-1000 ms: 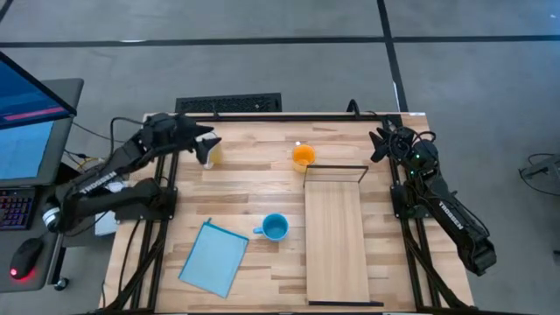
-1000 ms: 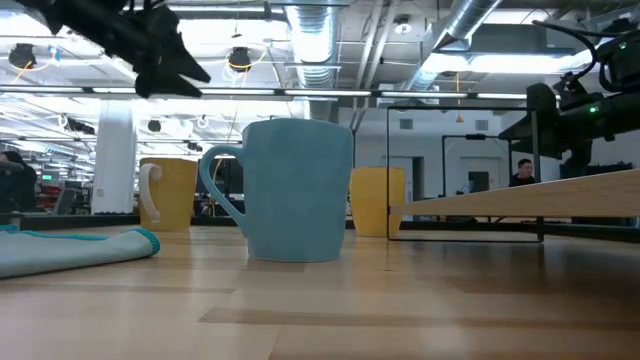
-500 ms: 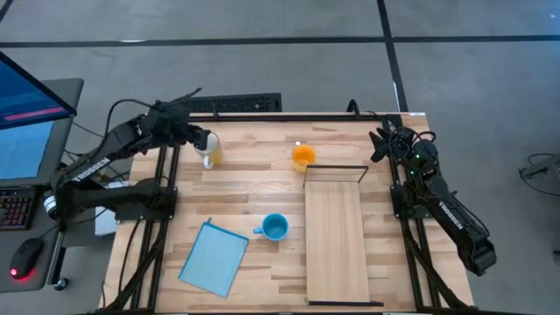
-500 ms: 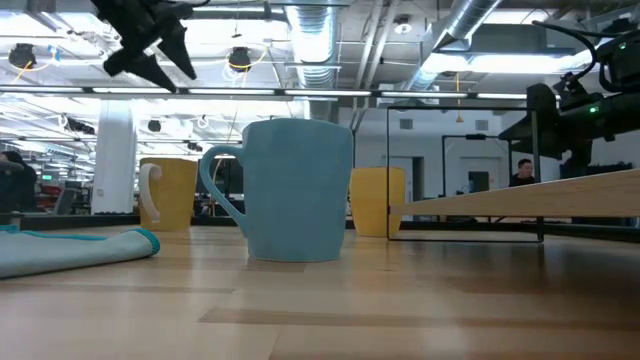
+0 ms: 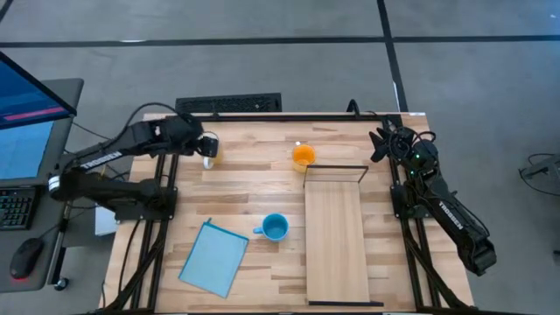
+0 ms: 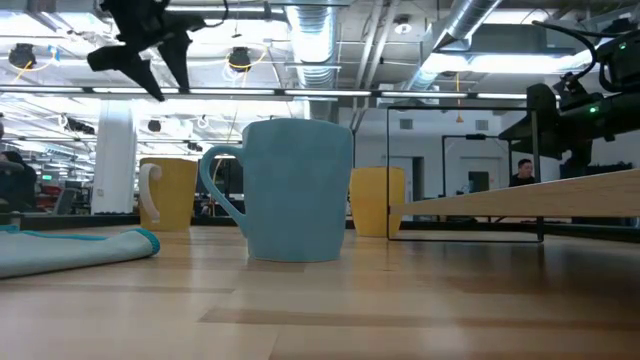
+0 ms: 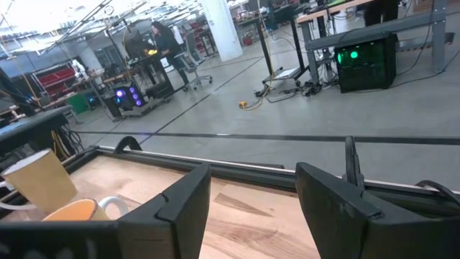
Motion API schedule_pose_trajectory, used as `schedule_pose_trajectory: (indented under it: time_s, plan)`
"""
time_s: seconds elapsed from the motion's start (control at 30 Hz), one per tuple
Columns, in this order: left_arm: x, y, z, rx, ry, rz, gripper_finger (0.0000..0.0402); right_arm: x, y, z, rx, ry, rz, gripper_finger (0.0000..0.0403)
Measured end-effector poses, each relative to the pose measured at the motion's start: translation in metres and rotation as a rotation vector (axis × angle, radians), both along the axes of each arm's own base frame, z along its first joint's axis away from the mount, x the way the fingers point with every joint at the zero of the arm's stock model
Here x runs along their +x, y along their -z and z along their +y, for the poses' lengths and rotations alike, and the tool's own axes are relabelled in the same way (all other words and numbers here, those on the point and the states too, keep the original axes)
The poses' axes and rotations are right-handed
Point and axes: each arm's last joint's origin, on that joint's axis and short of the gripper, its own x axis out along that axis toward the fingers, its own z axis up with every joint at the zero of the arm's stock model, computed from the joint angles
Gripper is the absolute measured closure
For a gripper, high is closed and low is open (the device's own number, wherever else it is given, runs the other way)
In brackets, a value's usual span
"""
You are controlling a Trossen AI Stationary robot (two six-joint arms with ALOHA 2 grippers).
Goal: Stack small to large cups/mugs on shelf
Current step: Put the white cup on the shelf
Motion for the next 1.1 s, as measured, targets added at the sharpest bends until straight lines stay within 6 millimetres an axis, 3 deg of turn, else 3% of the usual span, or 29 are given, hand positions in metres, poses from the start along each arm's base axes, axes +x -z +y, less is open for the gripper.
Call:
schedule_pose_trajectory:
  time_s: [0.37, 0.57, 1.1]
  plan:
    - [0.038, 0.042, -0.001, -0.189, -0.146, 0.216, 0.0178, 0.000, 0.000, 0.000, 0.000, 0.000, 0.000, 0.0177]
    - [0.043, 0.060, 0.001, -0.247, -0.191, 0.380, 0.0178, 0.000, 0.000, 0.000, 0.000, 0.000, 0.000, 0.0177]
    - [0.049, 0.082, 0.016, -0.241, -0.217, 0.495, 0.0178, 0.000, 0.000, 0.000, 0.000, 0.000, 0.000, 0.0177]
